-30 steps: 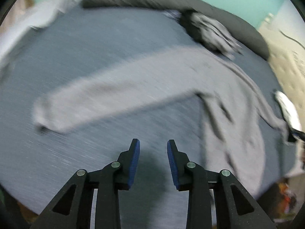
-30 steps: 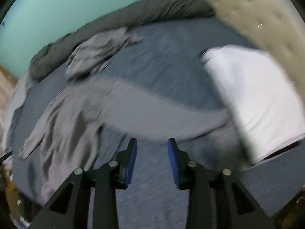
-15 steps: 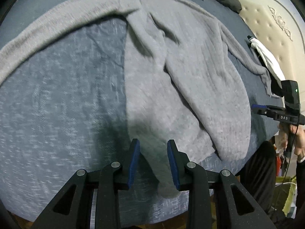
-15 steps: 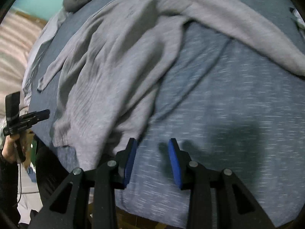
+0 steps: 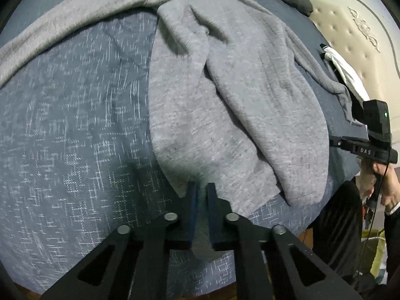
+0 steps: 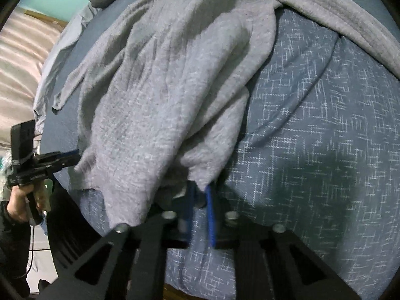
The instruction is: Fold clothes
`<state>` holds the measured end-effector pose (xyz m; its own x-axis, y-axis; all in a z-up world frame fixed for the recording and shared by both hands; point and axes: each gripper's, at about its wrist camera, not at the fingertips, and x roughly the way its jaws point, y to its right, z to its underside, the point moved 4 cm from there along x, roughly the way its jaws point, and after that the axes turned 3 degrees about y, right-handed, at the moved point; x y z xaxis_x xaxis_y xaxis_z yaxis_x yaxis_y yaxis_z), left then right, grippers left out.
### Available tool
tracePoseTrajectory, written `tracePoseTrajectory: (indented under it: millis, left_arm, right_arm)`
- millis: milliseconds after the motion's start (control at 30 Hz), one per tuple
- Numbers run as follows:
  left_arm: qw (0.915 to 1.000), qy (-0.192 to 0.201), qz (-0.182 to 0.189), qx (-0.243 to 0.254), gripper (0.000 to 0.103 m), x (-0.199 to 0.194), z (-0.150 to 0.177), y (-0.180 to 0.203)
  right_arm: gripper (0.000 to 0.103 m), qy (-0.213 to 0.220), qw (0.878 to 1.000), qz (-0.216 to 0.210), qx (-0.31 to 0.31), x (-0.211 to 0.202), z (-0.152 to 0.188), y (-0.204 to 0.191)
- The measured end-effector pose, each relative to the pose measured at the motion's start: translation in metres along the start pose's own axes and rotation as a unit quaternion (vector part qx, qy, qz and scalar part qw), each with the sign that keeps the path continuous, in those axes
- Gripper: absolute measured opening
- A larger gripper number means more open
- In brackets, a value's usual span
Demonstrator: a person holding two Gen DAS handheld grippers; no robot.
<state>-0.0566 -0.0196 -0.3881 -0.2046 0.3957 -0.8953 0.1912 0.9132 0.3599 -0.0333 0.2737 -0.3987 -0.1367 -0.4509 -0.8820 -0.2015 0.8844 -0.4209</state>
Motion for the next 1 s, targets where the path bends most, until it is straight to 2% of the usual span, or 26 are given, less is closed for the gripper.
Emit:
tracePoseTrajectory:
  millis: [200,400,567,733,867,967,1000]
  left_arm:
    - [0.9992,0.033,-0.002,0.023,0.004,-0.037,-0.003,0.003]
    - [0.9974,0.067,-0.004,0.025,0.003,-0.091,-0.010,-0.024]
    - [0.9966,0.081,-0.008,0.014,0.003,-0.114,-0.012,-0.044]
    - [0.9965,0.080,-0.020,-0.010,0.000,-0.116,-0.008,-0.063]
    - [0.9982,0.041,-0.022,-0.037,0.000,-0.083,0.007,-0.077]
    - [0.9984,0.026,-0.006,-0.050,0.000,-0.062,0.019,-0.076]
    - [0.9984,0.023,-0.002,-0.052,0.000,-0.056,0.022,-0.074]
  right_arm:
    - [0.002,0.036,0.999,-0.007,0.000,-0.034,-0.004,0.004]
    - [0.002,0.074,0.997,-0.006,0.006,-0.095,-0.002,0.018]
    - [0.002,0.092,0.996,0.011,0.009,-0.147,0.008,0.046]
    - [0.002,0.076,0.996,0.045,0.014,-0.156,0.024,0.066]
    - [0.002,0.063,0.995,0.067,0.043,-0.141,0.033,0.093]
    - [0.002,0.041,0.994,0.062,0.075,-0.116,0.040,0.112]
    - [0.003,0.037,0.994,0.073,0.073,-0.110,0.040,0.113]
